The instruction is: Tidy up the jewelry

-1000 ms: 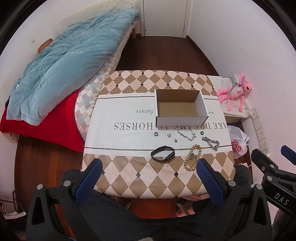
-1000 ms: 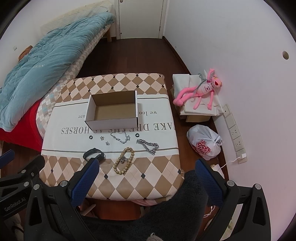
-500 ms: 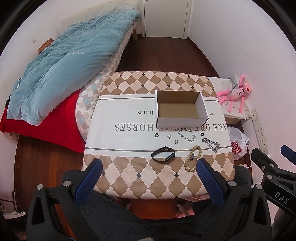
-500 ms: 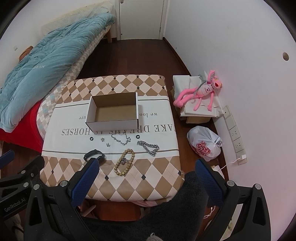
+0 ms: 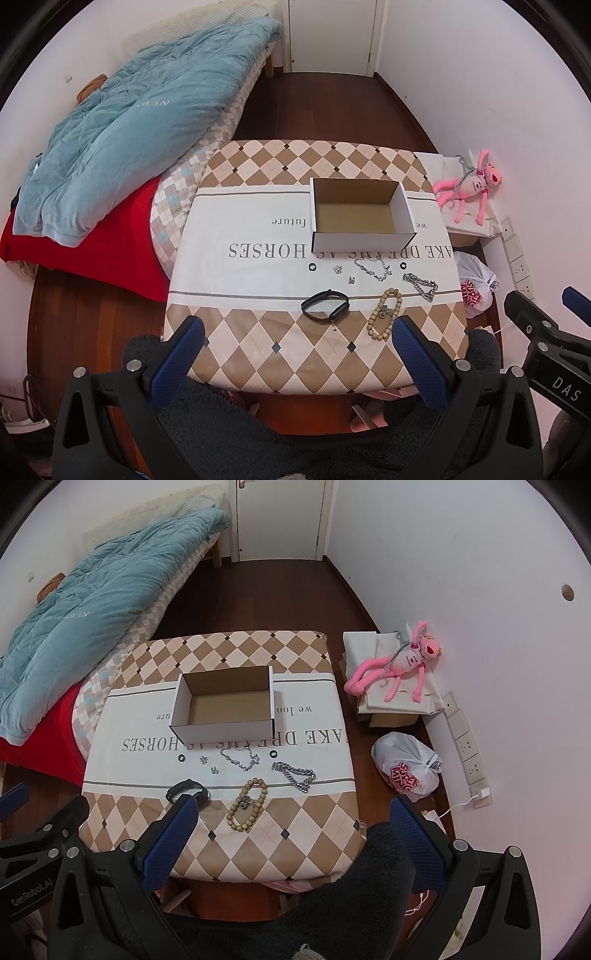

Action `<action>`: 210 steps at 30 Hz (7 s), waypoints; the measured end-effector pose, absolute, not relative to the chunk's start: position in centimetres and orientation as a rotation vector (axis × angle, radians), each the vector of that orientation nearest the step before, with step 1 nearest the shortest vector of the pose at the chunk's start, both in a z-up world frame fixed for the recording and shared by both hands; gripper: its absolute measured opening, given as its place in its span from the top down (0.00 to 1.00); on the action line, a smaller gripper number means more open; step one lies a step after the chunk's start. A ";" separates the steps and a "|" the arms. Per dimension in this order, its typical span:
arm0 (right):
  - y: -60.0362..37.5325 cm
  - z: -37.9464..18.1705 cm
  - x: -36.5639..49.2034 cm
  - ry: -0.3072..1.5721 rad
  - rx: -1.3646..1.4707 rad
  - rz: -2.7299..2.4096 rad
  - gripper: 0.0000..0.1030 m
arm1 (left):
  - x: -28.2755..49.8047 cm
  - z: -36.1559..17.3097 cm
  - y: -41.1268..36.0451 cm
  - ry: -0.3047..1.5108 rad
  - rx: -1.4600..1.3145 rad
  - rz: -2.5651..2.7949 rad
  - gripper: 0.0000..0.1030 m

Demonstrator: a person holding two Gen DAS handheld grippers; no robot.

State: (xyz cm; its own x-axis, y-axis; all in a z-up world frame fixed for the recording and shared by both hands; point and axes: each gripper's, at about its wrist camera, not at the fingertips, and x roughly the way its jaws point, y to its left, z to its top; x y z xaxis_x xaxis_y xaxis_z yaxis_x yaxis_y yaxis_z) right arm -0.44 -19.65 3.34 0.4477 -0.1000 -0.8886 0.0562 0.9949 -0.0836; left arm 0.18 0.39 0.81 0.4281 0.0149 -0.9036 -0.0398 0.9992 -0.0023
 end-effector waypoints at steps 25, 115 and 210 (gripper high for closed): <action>-20.1 -22.3 6.4 1.483 0.102 -0.071 0.42 | 7.1 -18.4 2.4 1.372 0.023 0.183 0.00; -18.6 -14.3 21.0 1.249 -0.105 0.017 0.01 | 18.7 -13.5 0.4 1.157 0.003 0.085 0.00; -27.6 -21.7 9.4 1.258 0.309 -0.098 0.92 | 11.3 -21.9 -8.6 1.255 0.038 -0.062 0.94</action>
State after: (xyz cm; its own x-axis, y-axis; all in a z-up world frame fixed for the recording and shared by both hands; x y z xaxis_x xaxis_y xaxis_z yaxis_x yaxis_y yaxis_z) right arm 9.39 -27.56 -21.72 0.3100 0.0957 -0.9459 0.2414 0.9544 0.1756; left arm 11.30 -8.57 -21.94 0.3089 -0.0260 -0.9508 0.0681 0.9977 -0.0051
